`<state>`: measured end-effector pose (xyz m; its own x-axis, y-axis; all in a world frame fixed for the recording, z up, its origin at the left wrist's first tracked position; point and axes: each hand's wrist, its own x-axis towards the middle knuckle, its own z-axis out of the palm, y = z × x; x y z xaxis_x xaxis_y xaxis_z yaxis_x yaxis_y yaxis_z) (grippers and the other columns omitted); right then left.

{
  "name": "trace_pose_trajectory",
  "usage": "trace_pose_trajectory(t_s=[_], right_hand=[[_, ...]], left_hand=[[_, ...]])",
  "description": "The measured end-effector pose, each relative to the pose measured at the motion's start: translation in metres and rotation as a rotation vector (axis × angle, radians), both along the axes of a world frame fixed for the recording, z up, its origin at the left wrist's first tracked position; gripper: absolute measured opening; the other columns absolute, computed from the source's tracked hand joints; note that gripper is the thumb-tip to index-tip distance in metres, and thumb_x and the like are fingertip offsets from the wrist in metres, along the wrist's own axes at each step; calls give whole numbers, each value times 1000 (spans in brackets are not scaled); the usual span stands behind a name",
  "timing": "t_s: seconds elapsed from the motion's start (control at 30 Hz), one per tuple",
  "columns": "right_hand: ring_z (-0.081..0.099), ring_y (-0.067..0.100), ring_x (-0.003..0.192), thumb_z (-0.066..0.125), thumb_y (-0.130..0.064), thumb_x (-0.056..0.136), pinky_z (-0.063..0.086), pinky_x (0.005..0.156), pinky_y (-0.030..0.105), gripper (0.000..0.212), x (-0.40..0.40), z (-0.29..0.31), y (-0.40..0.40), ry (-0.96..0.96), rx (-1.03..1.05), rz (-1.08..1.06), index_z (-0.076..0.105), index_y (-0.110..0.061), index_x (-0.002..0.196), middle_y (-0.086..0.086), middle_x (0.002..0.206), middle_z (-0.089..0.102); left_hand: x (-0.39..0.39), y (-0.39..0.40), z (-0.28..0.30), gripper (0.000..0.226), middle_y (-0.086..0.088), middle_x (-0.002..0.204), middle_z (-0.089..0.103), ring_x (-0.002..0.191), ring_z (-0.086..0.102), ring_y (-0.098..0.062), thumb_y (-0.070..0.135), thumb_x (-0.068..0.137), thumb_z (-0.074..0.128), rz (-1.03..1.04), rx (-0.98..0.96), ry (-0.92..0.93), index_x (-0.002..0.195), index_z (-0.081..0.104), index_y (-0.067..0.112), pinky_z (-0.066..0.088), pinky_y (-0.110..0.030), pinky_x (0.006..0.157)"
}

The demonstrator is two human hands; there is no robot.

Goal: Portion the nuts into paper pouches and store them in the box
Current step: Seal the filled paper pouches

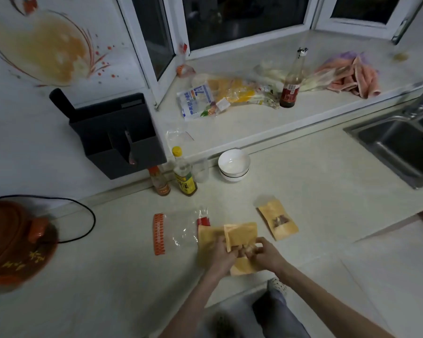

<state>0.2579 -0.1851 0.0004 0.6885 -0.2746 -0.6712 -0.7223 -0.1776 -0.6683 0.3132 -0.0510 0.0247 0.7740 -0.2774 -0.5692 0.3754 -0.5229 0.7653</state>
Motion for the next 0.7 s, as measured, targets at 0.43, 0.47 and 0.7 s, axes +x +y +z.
trace_pose_trajectory(t_s=[0.43,0.47,0.7], right_hand=[[58,28,112,50,-14,90,46,87,31,35,55,-13,-39,33,-138,215,56,-8,124,12,121,61],[60,26,107,52,-20,92,45,85,29,27,54,-16,-46,20,-147,214,63,-7,113,10,115,65],[55,22,117,54,-6,86,36,86,16,27,52,-33,-132,93,-168,271,69,-5,108,8,121,63]], left_hand=[[35,-34,-32,36,-15,118,64,103,61,-31,11,90,60,138,169,103,125,56,4,45,-32,78],[37,-36,-30,36,-14,119,63,102,60,-30,9,90,58,168,205,117,125,55,4,45,-31,78],[49,-80,-42,39,-8,123,58,108,57,-25,8,85,55,57,262,-15,124,58,13,47,-36,94]])
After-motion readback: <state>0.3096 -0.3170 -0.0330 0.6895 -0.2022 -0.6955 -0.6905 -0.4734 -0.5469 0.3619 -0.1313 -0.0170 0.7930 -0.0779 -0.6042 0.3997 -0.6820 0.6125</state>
